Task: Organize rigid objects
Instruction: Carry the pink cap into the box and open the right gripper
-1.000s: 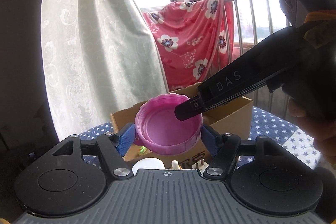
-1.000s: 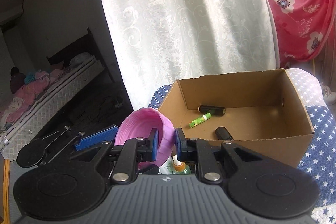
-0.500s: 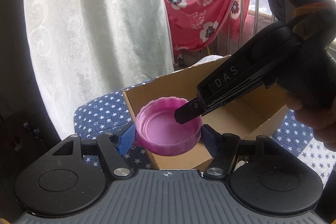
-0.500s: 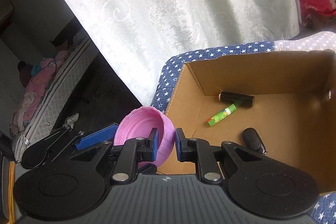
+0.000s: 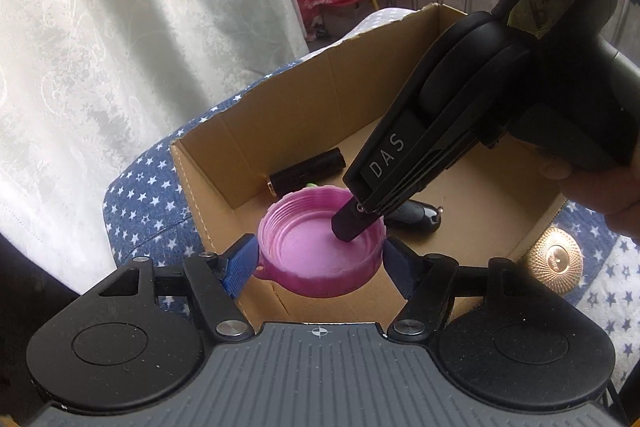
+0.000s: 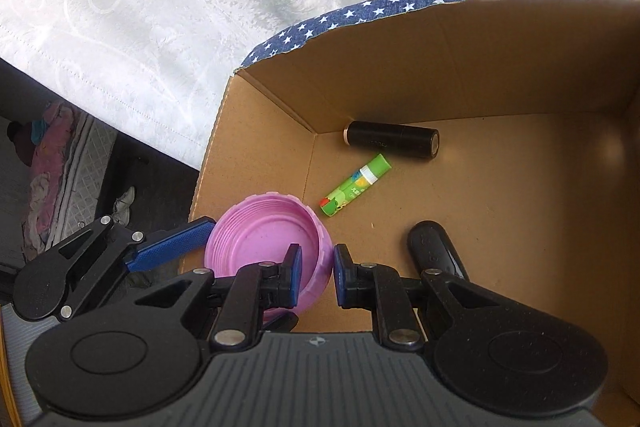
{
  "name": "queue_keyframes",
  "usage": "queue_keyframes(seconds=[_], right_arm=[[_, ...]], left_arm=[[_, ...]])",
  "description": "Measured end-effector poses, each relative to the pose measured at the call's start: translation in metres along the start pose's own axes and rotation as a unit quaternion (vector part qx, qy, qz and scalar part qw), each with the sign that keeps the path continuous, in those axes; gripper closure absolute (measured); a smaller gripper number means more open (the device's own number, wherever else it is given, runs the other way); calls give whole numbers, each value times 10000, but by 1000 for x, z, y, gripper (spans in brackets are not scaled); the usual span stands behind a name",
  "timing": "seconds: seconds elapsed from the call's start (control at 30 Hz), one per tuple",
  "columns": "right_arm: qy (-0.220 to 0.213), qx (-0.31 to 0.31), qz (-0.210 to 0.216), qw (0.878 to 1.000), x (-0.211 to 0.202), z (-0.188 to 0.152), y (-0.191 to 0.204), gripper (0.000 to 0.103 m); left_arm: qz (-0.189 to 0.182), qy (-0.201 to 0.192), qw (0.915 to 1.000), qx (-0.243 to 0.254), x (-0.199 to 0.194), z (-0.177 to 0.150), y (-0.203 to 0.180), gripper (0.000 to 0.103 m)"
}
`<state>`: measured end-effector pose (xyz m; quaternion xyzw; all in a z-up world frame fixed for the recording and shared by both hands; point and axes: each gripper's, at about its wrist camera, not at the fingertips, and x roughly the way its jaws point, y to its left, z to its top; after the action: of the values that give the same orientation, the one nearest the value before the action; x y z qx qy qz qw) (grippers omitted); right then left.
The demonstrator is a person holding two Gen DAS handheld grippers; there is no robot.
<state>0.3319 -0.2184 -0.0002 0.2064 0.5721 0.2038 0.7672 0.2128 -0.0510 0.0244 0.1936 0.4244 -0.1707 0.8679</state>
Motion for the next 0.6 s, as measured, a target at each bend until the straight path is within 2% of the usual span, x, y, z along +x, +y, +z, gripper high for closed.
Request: queue_keyframes(seconds=[0.27, 0.47, 0.6], right_arm=[[317, -79, -189, 9993, 18, 2, -1, 86], [268, -65, -213, 9994, 12, 1, -3, 86], [48, 63, 40, 10000, -4, -5, -7, 84]], left_arm=[[-12, 207, 9997, 119, 10, 0, -3, 30], [-15, 84, 10000, 45, -1, -3, -2, 29], [-56, -178, 9997, -135, -18, -9, 5, 27]])
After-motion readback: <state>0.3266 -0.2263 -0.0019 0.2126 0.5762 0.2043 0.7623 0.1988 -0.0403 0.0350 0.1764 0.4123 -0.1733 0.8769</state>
